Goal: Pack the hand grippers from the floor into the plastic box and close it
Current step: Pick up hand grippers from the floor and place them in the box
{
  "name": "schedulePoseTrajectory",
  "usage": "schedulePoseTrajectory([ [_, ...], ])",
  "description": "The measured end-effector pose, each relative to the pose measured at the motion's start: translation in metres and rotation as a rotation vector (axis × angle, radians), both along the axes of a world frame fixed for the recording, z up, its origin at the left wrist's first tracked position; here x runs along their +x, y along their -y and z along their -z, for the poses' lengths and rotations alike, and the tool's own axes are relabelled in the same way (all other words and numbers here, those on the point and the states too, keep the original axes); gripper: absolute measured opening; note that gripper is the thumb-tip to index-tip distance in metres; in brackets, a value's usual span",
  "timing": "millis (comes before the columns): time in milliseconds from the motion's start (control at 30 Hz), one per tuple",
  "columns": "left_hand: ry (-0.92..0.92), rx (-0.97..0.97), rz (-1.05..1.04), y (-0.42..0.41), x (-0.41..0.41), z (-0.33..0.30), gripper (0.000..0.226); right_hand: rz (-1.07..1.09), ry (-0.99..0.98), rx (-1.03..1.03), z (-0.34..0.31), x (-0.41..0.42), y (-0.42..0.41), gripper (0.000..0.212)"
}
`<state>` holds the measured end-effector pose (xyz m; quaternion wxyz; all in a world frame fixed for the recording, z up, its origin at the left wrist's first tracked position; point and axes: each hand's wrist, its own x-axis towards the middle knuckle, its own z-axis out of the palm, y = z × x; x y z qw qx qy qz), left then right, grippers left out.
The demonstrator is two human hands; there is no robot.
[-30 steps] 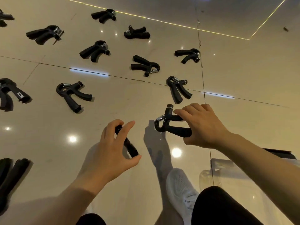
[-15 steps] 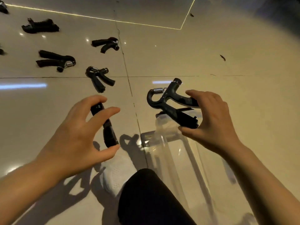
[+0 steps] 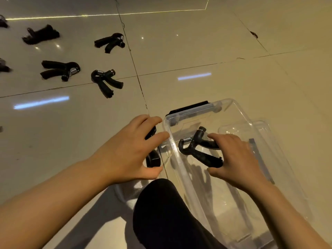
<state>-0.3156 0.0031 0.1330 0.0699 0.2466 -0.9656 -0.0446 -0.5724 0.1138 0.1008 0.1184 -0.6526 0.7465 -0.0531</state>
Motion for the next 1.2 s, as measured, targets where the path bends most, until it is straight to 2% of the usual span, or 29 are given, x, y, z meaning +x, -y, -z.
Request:
schedulePoseTrajectory([
  [100,0.062,-0.092,0.067,0.002,-0.011,0.011,0.057,-0.020,0.016,0.030,0.017,-0.002,0.011,0.080],
  [233,0.073,-0.131,0.103,0.001,-0.022,0.031,0.055,0.061,-0.021,0.129,0.052,-0.011,0.004,0.077],
  [333,-0.007,-0.051,0.038,-0.003,-0.028,0.036,0.054,0.167,0.021,0.275,0.076,-0.014,-0.008,0.075],
  [467,-0.139,0.004,-0.043,-0.013,-0.031,0.039,0.053,0.109,-0.108,0.418,0.102,-0.005,-0.010,0.066],
  [633,-0.246,0.126,-0.130,-0.028,-0.026,0.059,0.059,0.190,-0.127,0.365,0.124,0.009,-0.014,0.056],
  [700,-0.253,0.135,-0.133,-0.027,-0.025,0.060,0.060,0.195,-0.121,0.328,0.127,0.009,-0.015,0.056],
  [833,-0.270,0.120,-0.140,-0.026,-0.026,0.060,0.060,0.191,-0.143,0.325,0.123,0.005,-0.016,0.070],
  [1000,-0.316,0.105,-0.150,-0.029,-0.028,0.059,0.059,0.198,-0.141,0.358,0.117,0.004,-0.011,0.060],
  [1200,-0.292,0.150,-0.152,-0.025,-0.027,0.055,0.058,0.253,0.097,0.450,0.101,-0.010,-0.003,0.070],
])
